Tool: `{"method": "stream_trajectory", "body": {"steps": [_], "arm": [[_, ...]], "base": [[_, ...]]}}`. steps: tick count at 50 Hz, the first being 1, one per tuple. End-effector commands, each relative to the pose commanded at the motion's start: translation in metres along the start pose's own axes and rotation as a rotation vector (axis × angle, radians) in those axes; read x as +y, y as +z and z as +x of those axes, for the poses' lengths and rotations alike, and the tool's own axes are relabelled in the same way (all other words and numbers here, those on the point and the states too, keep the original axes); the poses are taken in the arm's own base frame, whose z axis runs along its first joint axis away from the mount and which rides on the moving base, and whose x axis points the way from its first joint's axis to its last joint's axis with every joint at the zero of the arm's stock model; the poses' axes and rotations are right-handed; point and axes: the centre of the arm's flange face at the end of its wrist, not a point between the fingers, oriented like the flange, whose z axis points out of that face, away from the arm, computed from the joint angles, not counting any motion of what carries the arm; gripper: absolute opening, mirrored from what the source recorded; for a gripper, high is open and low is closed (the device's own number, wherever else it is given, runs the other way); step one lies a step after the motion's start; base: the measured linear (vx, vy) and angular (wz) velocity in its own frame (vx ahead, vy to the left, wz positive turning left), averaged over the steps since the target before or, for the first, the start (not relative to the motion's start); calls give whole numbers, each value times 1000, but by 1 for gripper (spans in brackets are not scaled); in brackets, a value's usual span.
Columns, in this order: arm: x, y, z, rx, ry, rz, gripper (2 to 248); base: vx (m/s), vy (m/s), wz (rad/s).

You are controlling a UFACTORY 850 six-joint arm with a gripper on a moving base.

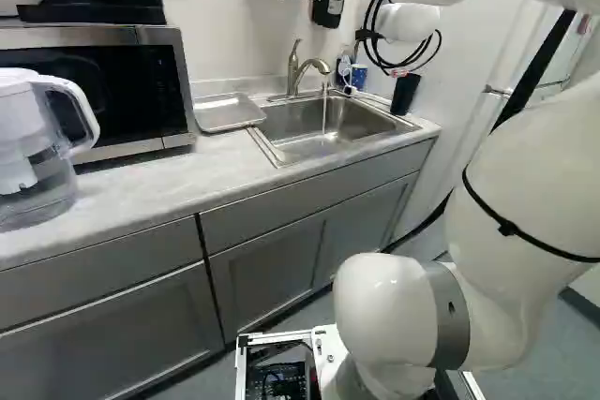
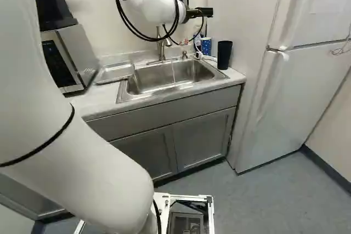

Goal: Rinse the cup and place it in the tray

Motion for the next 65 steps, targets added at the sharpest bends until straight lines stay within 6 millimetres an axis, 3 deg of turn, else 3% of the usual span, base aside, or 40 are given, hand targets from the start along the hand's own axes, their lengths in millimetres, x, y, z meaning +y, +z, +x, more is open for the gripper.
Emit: {"method": "stream_trajectory", "body": {"steps": [23, 65], "arm": [[2, 2, -11, 18, 48, -42, 247], [6, 8, -50, 9, 141, -138, 247]], "base": [[0, 0, 0], [0, 0, 0]]}}
